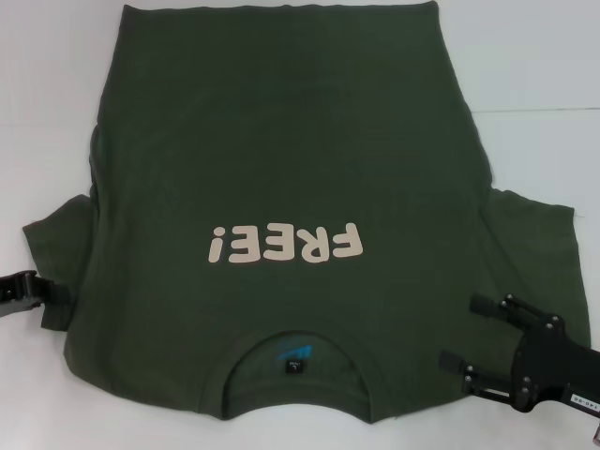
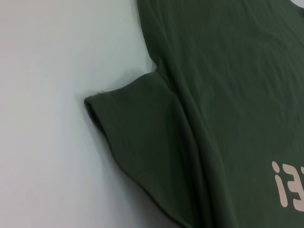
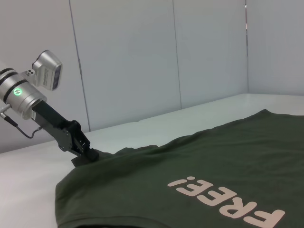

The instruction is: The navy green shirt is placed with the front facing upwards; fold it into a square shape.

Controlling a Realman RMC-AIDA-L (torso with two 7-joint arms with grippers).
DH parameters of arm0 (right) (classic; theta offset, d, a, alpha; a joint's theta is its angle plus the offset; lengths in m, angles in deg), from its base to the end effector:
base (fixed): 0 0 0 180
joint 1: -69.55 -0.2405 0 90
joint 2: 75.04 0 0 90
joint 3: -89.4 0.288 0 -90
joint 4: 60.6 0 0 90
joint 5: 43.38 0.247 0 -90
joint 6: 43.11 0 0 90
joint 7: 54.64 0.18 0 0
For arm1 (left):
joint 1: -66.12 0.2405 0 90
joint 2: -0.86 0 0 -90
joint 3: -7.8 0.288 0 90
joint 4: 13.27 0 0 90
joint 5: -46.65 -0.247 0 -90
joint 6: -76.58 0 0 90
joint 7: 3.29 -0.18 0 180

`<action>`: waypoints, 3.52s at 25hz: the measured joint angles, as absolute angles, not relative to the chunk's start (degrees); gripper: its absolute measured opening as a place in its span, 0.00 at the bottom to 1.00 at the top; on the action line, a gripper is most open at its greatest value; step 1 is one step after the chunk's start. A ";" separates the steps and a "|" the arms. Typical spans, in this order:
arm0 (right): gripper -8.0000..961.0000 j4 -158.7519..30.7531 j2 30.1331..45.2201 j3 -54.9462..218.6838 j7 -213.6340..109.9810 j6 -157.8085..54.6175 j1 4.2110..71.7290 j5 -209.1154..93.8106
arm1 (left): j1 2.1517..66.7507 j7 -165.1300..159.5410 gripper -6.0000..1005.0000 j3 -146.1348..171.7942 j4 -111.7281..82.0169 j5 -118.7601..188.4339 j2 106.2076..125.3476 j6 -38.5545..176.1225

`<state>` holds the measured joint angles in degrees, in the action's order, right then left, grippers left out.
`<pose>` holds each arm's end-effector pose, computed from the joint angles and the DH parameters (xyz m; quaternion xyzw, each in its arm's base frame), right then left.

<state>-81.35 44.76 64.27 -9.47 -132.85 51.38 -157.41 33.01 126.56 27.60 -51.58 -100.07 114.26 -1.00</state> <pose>0.3762 0.2887 -0.0762 -0.9062 0.1814 0.2878 0.2511 -0.4112 0.4015 0.0243 -0.7178 -0.6489 -0.1189 0.2225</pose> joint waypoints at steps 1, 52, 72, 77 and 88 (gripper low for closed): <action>0.96 -81.35 44.75 64.27 -9.47 -132.85 51.35 -157.40 | 33.01 126.56 0.06 27.73 -51.58 -100.08 114.22 -1.00; 0.96 -81.17 44.75 64.79 -9.47 -133.28 50.83 -157.28 | 31.57 130.04 0.04 27.07 -65.67 -100.31 110.04 -5.26; 0.96 -81.17 44.85 64.79 -9.55 -133.10 50.64 -157.29 | 24.45 134.42 0.04 27.92 -65.65 -98.50 110.67 -11.75; 0.96 -81.17 44.95 64.79 -9.55 -133.08 50.65 -157.29 | 24.01 134.49 0.04 29.96 -65.73 -98.34 112.71 -11.89; 0.96 -81.08 44.84 64.79 -9.51 -133.17 50.48 -157.29 | 24.08 133.28 0.04 34.90 -65.26 -96.18 119.49 -9.10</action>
<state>-81.08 44.84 64.79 -9.51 -133.17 50.48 -157.29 24.08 133.28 34.90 -65.26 -96.18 119.49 -9.10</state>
